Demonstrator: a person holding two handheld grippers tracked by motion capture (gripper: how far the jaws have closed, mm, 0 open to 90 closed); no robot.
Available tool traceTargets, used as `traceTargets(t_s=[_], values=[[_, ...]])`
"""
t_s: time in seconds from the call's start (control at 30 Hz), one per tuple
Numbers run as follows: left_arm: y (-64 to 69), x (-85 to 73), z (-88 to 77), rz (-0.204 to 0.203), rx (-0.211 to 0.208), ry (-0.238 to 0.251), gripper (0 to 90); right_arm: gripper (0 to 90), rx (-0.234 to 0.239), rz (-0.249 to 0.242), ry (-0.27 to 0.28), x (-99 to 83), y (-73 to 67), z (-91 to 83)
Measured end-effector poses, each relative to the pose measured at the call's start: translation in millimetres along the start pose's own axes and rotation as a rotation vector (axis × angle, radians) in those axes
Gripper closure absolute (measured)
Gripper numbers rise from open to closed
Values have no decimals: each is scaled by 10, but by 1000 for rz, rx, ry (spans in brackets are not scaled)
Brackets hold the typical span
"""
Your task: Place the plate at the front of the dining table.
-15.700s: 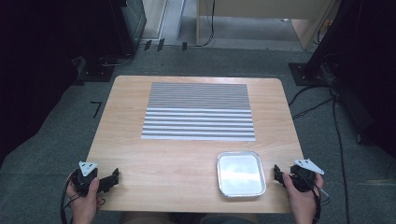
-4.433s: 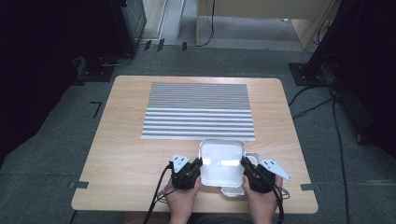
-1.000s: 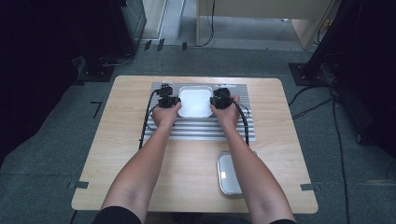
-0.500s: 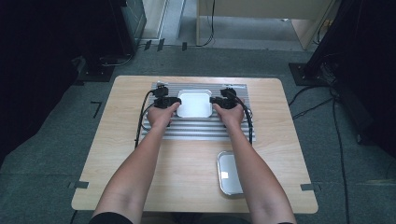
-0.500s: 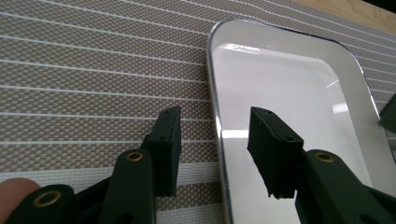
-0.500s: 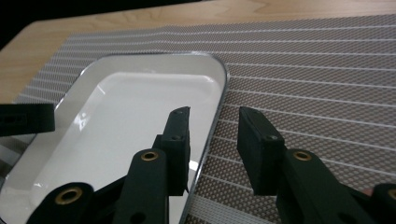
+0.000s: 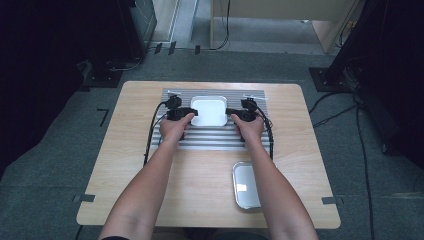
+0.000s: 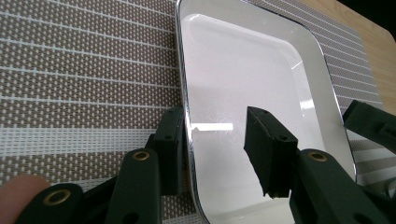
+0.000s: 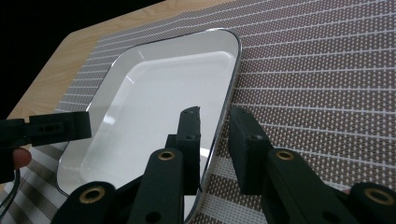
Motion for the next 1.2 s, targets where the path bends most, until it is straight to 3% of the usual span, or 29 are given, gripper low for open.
traceTargets(t_s=[0.17, 0.77, 0.93, 0.97, 1.13, 1.2], values=[[13, -38, 13, 3, 10, 0, 591, 815, -20, -18, -54, -71, -17, 38], [77, -157, -32, 7, 6, -5, 595, 843, -56, 9, -45, -139, -70, -98], [88, -178, -48, 21, 21, -4, 592, 841, -65, 5, -50, -144, -97, -114], [100, -188, -58, 40, 38, -4, 591, 837, -62, 4, -52, -152, -108, -113], [91, -189, -70, 39, 23, -9, 571, 799, -54, 13, -54, -163, -121, -117], [75, -184, -81, 24, 1, -17, 557, 692, -31, 9, -45, -154, -123, -120]])
Point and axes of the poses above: each handheld gripper's, and its own axes: z roughly forward along the jaws, x roughly out of its top, y roughly to its right, the point moved 1 cm from there along z, roughly forward along the jaws, and after that the axes turned 6 degrees about x, right-handed, at the moved point
